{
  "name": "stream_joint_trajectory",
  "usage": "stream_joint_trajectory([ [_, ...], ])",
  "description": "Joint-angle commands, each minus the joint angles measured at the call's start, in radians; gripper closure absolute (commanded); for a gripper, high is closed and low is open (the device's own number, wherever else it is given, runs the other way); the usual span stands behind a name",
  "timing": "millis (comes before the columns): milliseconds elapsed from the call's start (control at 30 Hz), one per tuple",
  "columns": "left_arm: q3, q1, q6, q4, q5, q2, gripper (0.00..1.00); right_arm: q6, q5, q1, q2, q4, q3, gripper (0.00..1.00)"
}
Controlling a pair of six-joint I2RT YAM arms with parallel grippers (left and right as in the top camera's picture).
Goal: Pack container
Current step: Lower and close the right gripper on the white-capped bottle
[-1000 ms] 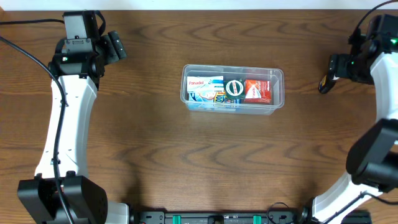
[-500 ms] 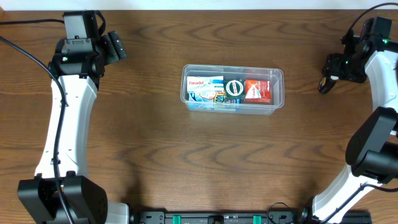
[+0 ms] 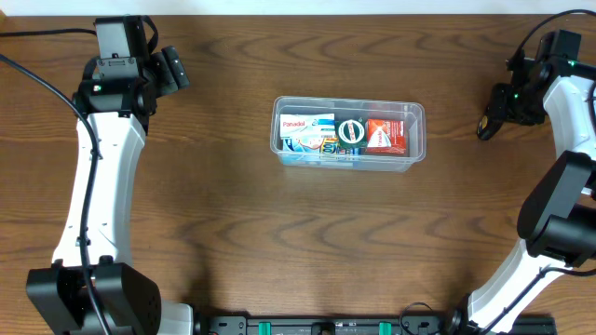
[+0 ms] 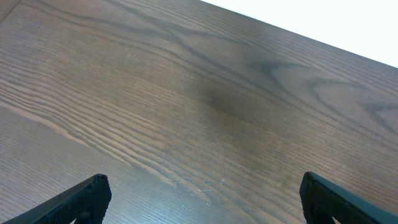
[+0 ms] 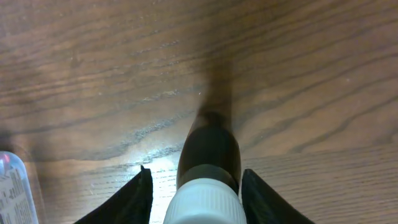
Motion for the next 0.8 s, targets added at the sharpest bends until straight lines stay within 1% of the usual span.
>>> stream_joint_trajectory([
  [0, 0.018, 0.003, -0.002, -0.003, -0.002, -0.015, 0.02, -0.003, -0.009, -0.008, 0.003, 0.002, 0.008, 0.58],
  [67, 0.018, 0.003, -0.002, -0.003, -0.002, -0.015, 0.02, -0.011, -0.009, -0.007, 0.003, 0.003, 0.008, 0.61],
  [200, 0.018, 0.003, -0.002, -0.003, -0.002, -0.015, 0.02, -0.057, -0.008, -0.007, 0.003, 0.003, 0.008, 0.62],
  [300, 0.018, 0.003, -0.002, -0.003, -0.002, -0.015, 0.02, -0.059, -0.005, -0.007, 0.002, 0.002, 0.009, 0.64],
  [367, 0.018, 0.003, -0.002, -0.003, -0.002, -0.015, 0.02, -0.059, -0.005, -0.007, 0.002, 0.002, 0.009, 0.67],
  [433, 0.018, 0.003, -0.002, -0.003, -0.002, -0.015, 0.02, -0.059, -0.005, -0.007, 0.002, 0.002, 0.009, 0.73],
  [467, 0.018, 0.003, -0.002, -0.003, -0.002, -0.015, 0.02, -0.059, -0.005, -0.007, 0.002, 0.002, 0.009, 0.73],
  [767, 0.018, 0.003, -0.002, -0.003, -0.002, -0.015, 0.02, -0.058, -0.006, -0.004, -0.021, -0.018, 0.023, 0.75],
])
